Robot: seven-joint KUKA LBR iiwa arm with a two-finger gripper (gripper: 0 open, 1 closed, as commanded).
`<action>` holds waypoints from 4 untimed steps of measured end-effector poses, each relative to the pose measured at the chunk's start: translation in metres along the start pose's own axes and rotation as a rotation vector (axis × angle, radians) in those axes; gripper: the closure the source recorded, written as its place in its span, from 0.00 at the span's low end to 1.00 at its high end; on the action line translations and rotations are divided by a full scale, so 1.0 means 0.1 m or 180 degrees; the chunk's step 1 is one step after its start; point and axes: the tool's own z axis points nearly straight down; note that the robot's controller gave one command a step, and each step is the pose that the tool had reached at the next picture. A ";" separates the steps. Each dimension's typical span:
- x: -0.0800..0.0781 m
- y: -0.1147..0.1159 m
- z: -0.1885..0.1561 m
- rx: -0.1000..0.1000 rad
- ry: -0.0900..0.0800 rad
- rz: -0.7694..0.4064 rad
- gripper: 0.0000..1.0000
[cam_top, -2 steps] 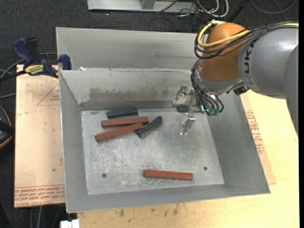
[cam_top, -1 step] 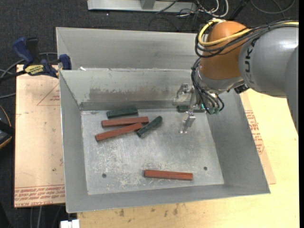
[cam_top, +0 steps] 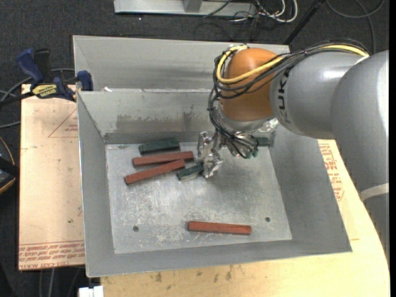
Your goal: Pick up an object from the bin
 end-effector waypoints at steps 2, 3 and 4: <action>-0.01 -0.01 -0.01 0.0004 -0.0019 0.0003 1.00; -0.01 -0.01 -0.01 0.0004 -0.0019 0.0003 1.00; 0.14 0.19 -1.19 -0.0005 0.0020 -0.0293 1.00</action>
Offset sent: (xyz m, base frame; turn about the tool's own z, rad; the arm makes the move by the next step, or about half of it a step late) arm 0.0000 0.0000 0.0000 0.0000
